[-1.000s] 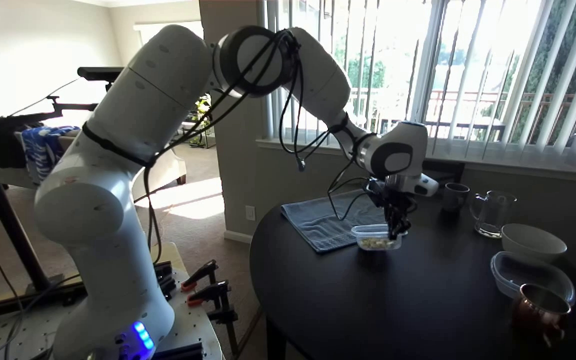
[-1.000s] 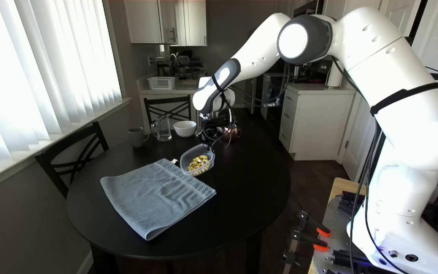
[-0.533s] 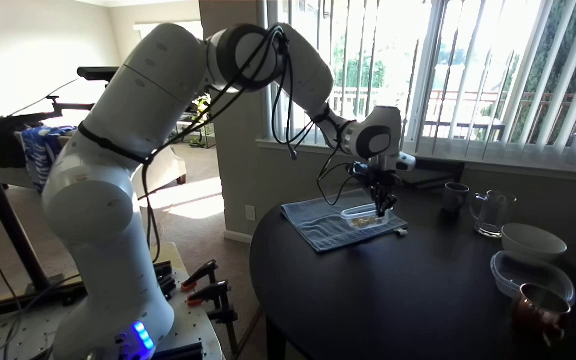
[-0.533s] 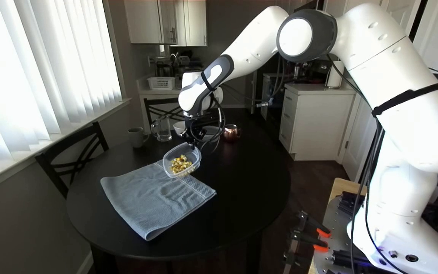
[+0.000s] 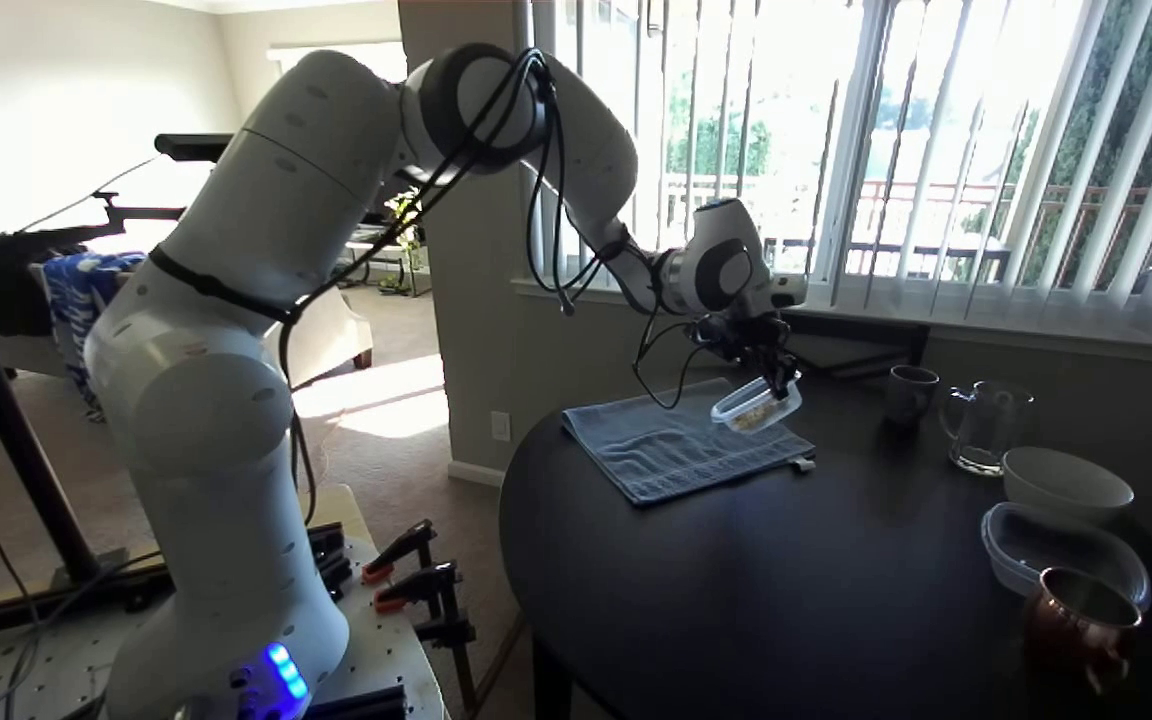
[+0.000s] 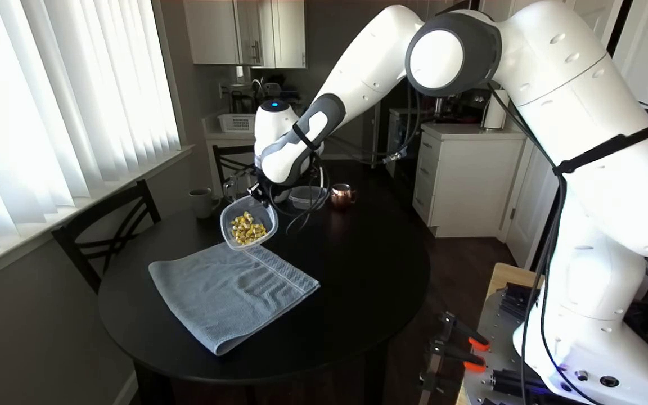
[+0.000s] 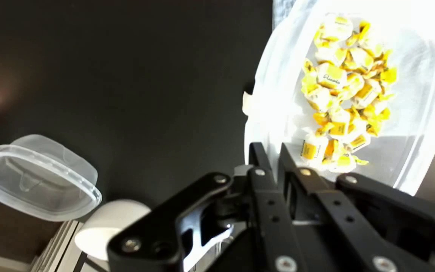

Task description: Put the contents of the lunchbox on the towel

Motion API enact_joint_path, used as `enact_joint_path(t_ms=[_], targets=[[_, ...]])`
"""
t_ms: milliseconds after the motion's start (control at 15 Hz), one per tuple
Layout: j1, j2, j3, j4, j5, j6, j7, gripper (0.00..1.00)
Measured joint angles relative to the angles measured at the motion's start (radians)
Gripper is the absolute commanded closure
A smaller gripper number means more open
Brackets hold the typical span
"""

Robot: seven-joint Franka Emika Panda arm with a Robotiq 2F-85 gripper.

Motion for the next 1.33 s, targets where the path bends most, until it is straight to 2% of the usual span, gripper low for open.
enact_joint_path(t_ms=[267, 667, 867, 1133, 1333], targets=[[0.152, 0.000, -0.167, -0.051, -0.101, 0.109, 0.157, 0.93], [0.370, 0.012, -0.419, -0.108, -0.278, 0.157, 0.360, 0.93], [0.506, 0.051, -0.585, -0.136, -0.368, 0.220, 0.463, 0.93], [0.677, 0.147, -0.794, -0.183, -0.373, 0.271, 0.516, 0.93], [0.746, 0.209, -0.867, -0.222, -0.326, 0.291, 0.516, 0.94]])
